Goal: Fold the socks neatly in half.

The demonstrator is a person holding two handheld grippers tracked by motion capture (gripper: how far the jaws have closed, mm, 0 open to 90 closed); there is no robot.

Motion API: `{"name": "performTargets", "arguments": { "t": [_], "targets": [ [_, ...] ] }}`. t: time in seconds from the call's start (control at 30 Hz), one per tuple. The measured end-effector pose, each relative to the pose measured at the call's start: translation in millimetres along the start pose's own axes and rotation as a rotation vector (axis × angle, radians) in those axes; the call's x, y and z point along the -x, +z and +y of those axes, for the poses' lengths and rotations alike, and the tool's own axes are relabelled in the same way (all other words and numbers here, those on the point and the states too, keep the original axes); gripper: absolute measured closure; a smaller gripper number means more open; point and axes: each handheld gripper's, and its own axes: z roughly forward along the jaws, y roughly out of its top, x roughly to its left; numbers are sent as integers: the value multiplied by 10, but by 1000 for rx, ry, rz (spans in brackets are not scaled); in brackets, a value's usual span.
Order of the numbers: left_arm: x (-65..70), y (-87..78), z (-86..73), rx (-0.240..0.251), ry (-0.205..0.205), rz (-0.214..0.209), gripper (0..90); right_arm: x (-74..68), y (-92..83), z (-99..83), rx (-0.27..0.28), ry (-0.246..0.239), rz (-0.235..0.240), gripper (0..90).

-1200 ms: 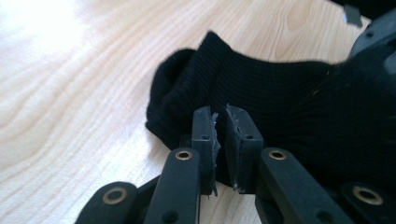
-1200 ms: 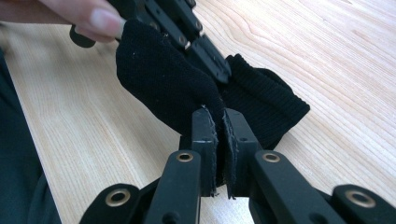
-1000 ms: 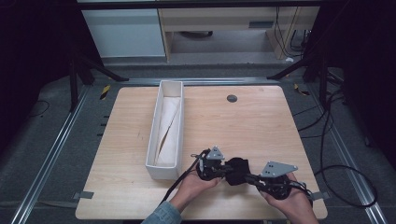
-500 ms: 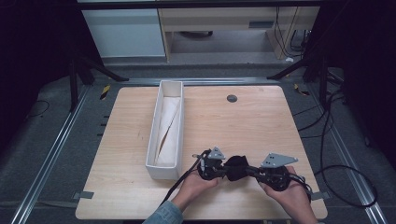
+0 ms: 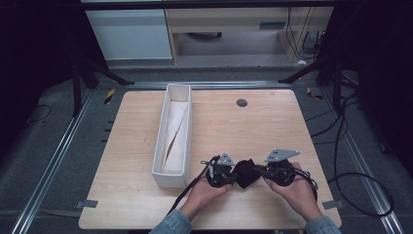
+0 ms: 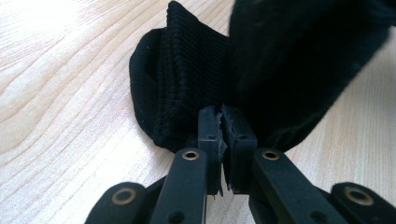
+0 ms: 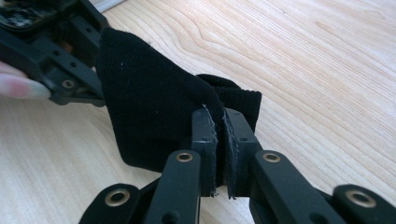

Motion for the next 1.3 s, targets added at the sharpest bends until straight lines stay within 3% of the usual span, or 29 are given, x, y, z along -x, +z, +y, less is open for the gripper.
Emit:
{"name": "performTargets", "arguments": {
  "t": [0.3,0.47,0.73,1.07,1.3],
  "targets": [
    [-22,0,28,-8,-6,19,862,103,111,4,-66,8,-4,840],
    [-31,16,71,-4,-2,80,854,103,119,-3,-89,8,-6,840],
    [-65,85,140,9,-20,129,844,121,65,-71,-100,32,-18,840],
    [-81,123,190,-14,-9,117,847,210,99,-88,-58,75,-49,836],
    [-107,129,200,-16,-15,106,849,285,157,-93,-81,112,-43,837]
  ]
}}
